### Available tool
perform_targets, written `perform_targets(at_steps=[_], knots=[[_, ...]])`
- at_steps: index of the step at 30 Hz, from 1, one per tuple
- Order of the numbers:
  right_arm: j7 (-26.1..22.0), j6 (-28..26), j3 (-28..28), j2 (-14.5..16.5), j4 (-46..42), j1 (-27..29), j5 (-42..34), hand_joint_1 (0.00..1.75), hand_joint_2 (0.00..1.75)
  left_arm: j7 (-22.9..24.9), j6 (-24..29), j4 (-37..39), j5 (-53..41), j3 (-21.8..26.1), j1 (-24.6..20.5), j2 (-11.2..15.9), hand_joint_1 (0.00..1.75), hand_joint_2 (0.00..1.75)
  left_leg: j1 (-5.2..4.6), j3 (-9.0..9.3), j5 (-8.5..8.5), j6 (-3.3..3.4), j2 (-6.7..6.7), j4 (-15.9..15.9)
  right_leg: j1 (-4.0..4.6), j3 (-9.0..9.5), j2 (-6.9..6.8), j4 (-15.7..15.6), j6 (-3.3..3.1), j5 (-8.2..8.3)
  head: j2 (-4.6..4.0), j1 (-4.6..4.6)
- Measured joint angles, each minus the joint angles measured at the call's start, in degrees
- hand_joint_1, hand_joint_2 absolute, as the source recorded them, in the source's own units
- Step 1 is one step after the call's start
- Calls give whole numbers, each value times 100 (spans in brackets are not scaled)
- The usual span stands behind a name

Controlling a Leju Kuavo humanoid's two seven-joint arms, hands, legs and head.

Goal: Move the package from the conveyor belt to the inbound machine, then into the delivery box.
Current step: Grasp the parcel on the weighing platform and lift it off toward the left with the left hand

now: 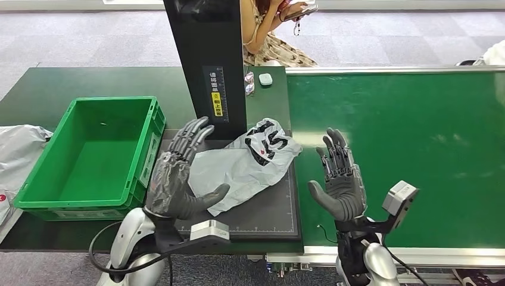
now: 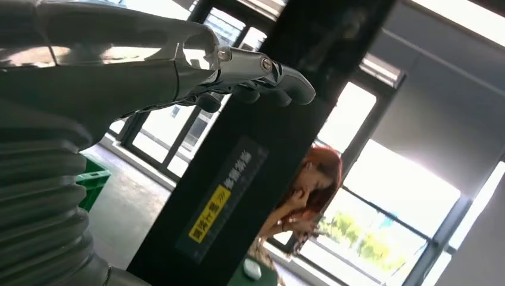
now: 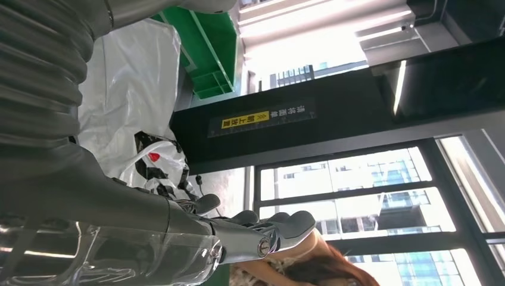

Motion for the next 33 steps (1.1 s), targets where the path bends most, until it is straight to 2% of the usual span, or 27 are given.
perform_targets(at_steps=[3, 7, 10, 13, 23, 33], knots=[[21, 33, -118, 31, -103, 81, 20, 0, 175, 126, -500, 549, 7, -277, -477, 22, 0, 175, 0, 1, 2, 0, 0, 1, 0, -2, 0, 0, 0, 1, 0, -1], [28, 89, -254, 36, -161, 182, 77, 0, 175, 281, -1435, 1704, 140, -731, -1400, 34, 0, 175, 0, -1, 9, 0, -1, 1, 1, -3, -1, 1, -3, 5, 0, -1], [27, 149, -356, 36, -196, 277, 94, 0, 175, 208, -1757, 2675, 206, -1141, -2034, 28, 0, 175, 0, -1, 11, -3, 4, 1, 1, -5, 5, 3, -6, 11, 0, -1], [28, 162, -434, 36, -244, 362, 97, 0, 175, 158, -1876, 3385, 197, -1533, -2441, 26, 0, 175, 0, -2, 11, -3, 6, 1, 1, -7, 8, 4, -6, 11, 0, 0], [13, 242, -485, 38, -274, 399, 39, 0, 175, 111, -2148, 4599, 215, -2449, -3142, 20, 0, 175, 1, -8, 12, -4, 5, -1, 1, -12, 9, 5, -6, 10, 0, 0], [-94, 305, -485, 70, -349, 547, 14, 0, 175, -62, -2066, 5315, 352, -2877, -3586, 20, 0, 175, 1, -10, 15, -3, 4, -1, 1, -12, 8, 6, -6, 11, 0, 0]])
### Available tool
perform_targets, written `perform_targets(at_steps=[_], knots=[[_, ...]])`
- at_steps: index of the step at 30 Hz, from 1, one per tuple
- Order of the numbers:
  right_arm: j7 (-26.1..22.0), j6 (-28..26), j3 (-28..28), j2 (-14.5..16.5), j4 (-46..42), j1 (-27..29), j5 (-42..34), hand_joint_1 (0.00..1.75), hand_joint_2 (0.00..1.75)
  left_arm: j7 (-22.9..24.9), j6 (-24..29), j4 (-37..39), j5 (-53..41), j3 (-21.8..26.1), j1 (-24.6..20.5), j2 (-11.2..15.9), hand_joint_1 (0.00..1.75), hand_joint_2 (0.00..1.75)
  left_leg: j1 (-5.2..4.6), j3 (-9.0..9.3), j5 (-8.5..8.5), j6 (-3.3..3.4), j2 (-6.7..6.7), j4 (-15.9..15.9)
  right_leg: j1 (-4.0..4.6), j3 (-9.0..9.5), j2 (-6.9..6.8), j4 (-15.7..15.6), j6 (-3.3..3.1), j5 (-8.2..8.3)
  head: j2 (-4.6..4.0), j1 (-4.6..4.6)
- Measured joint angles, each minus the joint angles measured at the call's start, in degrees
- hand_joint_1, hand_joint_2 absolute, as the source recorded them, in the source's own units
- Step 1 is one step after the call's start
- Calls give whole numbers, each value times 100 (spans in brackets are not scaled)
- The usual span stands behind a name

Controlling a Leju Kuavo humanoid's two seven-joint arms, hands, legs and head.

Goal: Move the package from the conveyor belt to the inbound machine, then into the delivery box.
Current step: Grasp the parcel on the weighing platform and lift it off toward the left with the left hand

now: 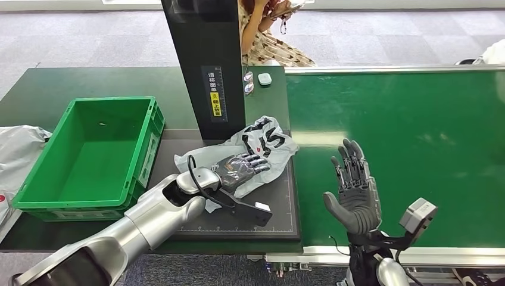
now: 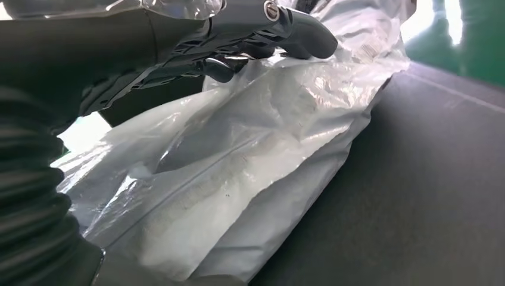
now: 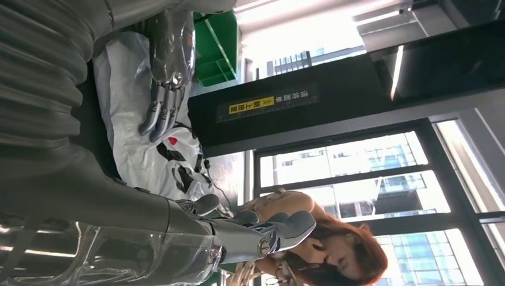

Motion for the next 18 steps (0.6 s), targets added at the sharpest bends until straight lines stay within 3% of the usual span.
perform_targets(at_steps=[13, 14, 18], knots=[[-20, 44, 0, 75, -142, 46, 50, 0, 175, -305, -50, 406, 16, -433, -180, -127, 0, 175, 0, 0, 1, 0, -1, 0, 0, 1, -1, 0, 0, 0, 0, 0], [-20, 44, 0, 78, -166, 56, 52, 0, 175, -317, -51, 424, 15, -458, -193, -138, 7, 175, 0, 0, 1, 0, -1, 0, 0, 1, -1, 0, 0, 0, 0, 0], [-20, 50, 0, 90, -278, 114, 65, 0, 175, -376, -52, 472, 16, -554, -229, -167, 158, 175, 0, 0, 1, 0, -1, 0, 0, 1, -1, 0, 0, 0, 0, 0]])
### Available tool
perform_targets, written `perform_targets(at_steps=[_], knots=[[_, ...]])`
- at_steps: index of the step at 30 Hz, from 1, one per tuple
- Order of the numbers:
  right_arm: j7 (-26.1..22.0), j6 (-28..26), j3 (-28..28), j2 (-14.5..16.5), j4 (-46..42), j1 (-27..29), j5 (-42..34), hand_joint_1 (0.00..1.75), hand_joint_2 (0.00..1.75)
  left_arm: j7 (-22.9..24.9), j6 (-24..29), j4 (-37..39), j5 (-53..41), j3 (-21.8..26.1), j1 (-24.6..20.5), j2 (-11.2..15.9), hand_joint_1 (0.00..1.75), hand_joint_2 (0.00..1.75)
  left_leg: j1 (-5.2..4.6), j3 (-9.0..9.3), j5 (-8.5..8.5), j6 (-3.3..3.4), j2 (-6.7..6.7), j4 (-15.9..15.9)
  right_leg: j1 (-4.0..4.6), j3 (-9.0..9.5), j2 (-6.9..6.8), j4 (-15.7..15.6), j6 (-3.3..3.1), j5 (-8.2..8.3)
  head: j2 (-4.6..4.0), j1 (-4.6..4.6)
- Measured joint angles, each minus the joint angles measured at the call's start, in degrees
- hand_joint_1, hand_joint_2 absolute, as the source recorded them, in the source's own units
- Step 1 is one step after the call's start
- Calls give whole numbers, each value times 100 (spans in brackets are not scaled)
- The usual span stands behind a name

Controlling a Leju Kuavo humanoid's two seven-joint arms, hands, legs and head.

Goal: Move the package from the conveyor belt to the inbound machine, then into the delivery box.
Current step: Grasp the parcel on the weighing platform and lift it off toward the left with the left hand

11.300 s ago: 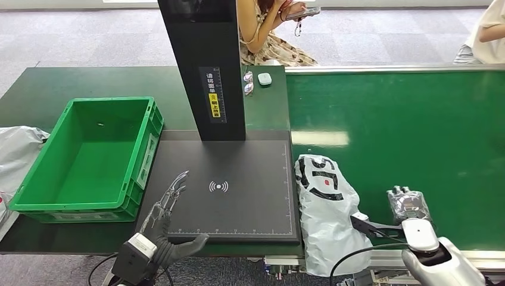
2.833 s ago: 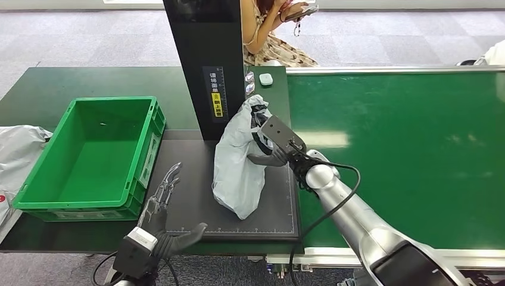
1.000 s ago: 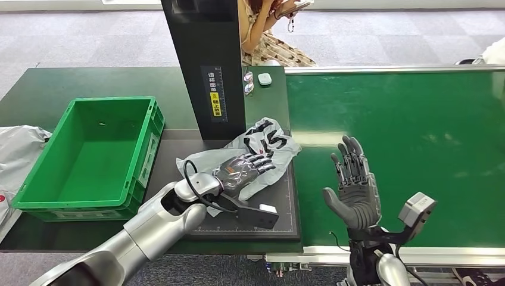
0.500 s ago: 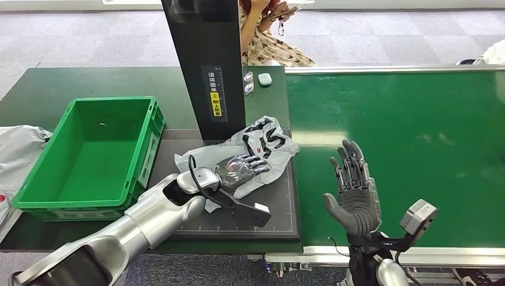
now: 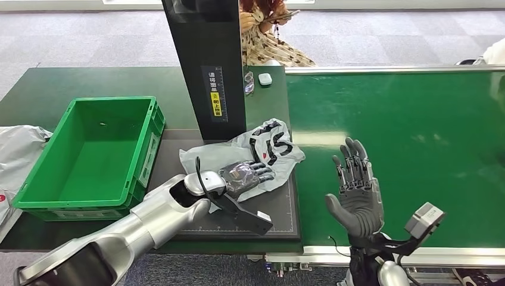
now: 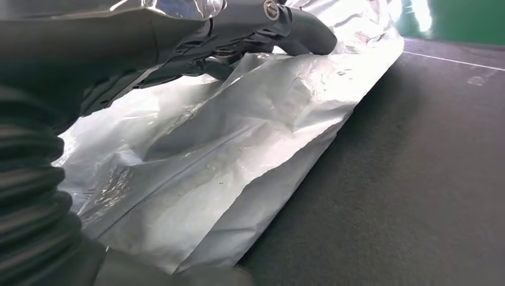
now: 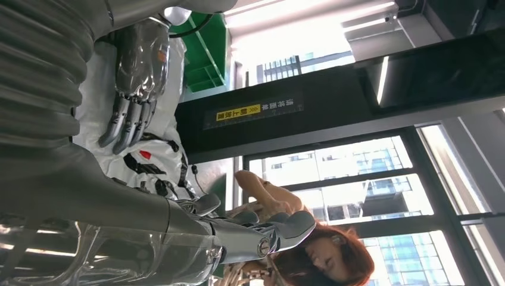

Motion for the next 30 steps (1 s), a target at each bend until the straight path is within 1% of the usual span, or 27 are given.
perform_targets(at_steps=[2, 9, 17, 19, 23, 29, 30], knots=[[0, 4, 0, 2, -47, 25, 2, 0, 175, -39, 0, 22, 8, -25, -13, -10, 175, 175, 0, 0, 0, 0, 0, 0, 0, 0, 0, 0, 0, 0, 0, 0], [-14, 56, 0, 2, -172, 62, 33, 0, 175, -163, 14, 38, 64, -136, -107, -25, 175, 175, 0, 1, 0, 0, 1, 0, 0, 1, 1, 0, 0, 0, 0, 0], [-23, 108, 0, 1, -293, 103, 52, 0, 175, -183, 61, 38, 100, -164, -137, -22, 175, 175, 1, 1, 3, -4, 0, 0, 1, 0, 1, 2, -2, 1, 0, 0], [-38, 111, 0, 0, -310, 110, 61, 0, 175, -162, 154, 38, 104, -164, -132, -18, 175, 175, 1, 1, 3, -4, 0, 0, 1, 0, 1, 3, -2, 1, 0, 0], [-77, 116, 0, 0, -313, 125, 94, 0, 175, -63, 531, 37, 142, -161, -112, 3, 175, 175, 1, 0, 3, -4, 0, 0, 0, 0, 1, 3, -2, 2, 0, 0], [-77, 133, 0, 0, -313, 167, 118, 0, 175, 33, 919, -67, 208, -58, -54, 94, 175, 175, 1, 0, 3, -4, 0, 0, 0, 0, 0, 3, -3, 2, 0, 1], [-75, 139, 0, 0, -313, 178, 126, 0, 175, 51, 993, -128, 228, -18, -36, 119, 168, 175, 1, 0, 3, -4, 0, 0, 0, 0, 0, 3, -3, 2, 0, 1]])
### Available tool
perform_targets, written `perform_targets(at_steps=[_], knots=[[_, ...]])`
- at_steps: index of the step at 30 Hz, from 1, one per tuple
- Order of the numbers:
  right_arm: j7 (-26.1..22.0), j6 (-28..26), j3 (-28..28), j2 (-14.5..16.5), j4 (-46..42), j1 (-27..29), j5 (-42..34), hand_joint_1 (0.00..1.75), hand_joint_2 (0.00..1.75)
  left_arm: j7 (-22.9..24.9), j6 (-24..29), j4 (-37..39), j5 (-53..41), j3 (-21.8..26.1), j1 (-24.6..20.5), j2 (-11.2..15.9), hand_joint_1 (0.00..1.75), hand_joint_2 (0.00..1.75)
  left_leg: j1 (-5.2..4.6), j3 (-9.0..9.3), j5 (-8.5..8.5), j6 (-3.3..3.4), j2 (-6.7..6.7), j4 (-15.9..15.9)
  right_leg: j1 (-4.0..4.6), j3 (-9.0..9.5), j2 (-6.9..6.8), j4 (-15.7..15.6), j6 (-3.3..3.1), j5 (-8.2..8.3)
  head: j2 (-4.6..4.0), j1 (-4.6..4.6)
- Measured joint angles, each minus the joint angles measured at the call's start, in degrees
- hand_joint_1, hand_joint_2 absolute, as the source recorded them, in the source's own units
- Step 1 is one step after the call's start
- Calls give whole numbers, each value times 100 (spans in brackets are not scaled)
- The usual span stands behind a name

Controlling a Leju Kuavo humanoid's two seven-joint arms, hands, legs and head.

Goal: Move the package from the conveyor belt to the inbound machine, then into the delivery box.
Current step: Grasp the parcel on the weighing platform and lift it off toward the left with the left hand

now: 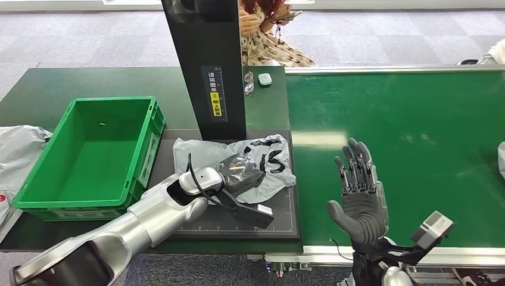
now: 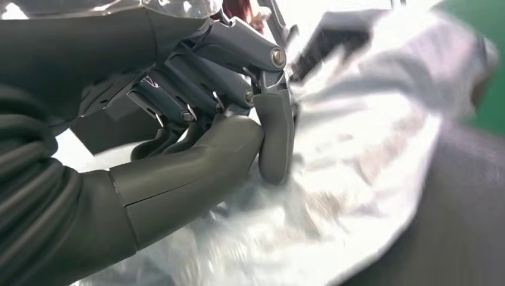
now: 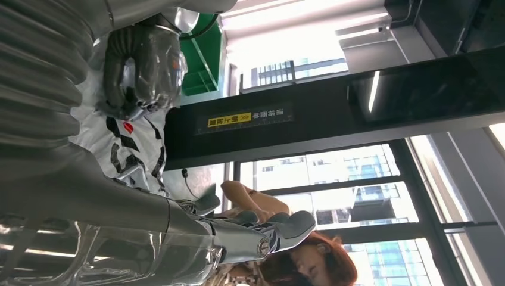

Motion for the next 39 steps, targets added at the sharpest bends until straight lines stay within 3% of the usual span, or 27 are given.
perform_targets(at_steps=[2, 4, 6, 11, 17, 27, 34, 39], knots=[[4, 15, 0, 0, -1, 27, 21, 0, 175, 40, 130, -184, 71, 112, 49, 61, 140, 175, 0, 0, 0, 0, 0, 0, 0, 0, 0, 0, 0, 0, 0, -1], [8, 34, 0, 0, -6, 56, 44, 0, 175, 92, 198, -430, 166, 264, 112, 131, 60, 175, 0, -1, 0, 0, 0, 0, 0, 0, 0, 0, 0, 0, 0, -2], [10, 43, -2, 0, -20, 79, 65, 0, 175, 155, 197, -669, 240, 437, 163, 192, 0, 175, 0, -1, 0, 0, 0, 0, 0, -1, 0, 0, 0, 0, 0, -1], [8, 46, -30, 0, -77, 165, 97, 0, 175, 444, 2, -1035, 339, 830, 164, 313, 0, 175, 0, 0, 1, -1, 0, -1, 0, -1, 0, 0, -1, 1, 0, -1], [4, 54, -55, 0, -143, 215, 108, 0, 175, 517, -593, -982, 467, 1036, 63, 379, 0, 175, 0, 0, 5, -1, 0, 0, 0, -2, -1, 0, -4, 3, 0, -1], [73, 26, -61, 2, -192, 212, 202, 0, 175, 450, -1000, -103, 31, 763, -154, 121, 0, 175, 0, -1, 4, -1, 0, 0, 0, -3, 0, 0, -4, 3, 0, -1], [79, -3, -61, 2, -193, 211, 202, 0, 175, 403, -1102, 95, -24, 684, -215, 46, 0, 175, 0, -1, 4, -1, 0, 0, 0, -3, 0, 0, -4, 3, 0, -1], [80, 27, -60, 2, -142, 135, 148, 0, 175, 290, -1155, 826, -173, 409, -462, -225, 0, 175, 0, 0, 5, -2, 0, -1, 0, -1, 0, 1, -4, 3, 0, -2]])
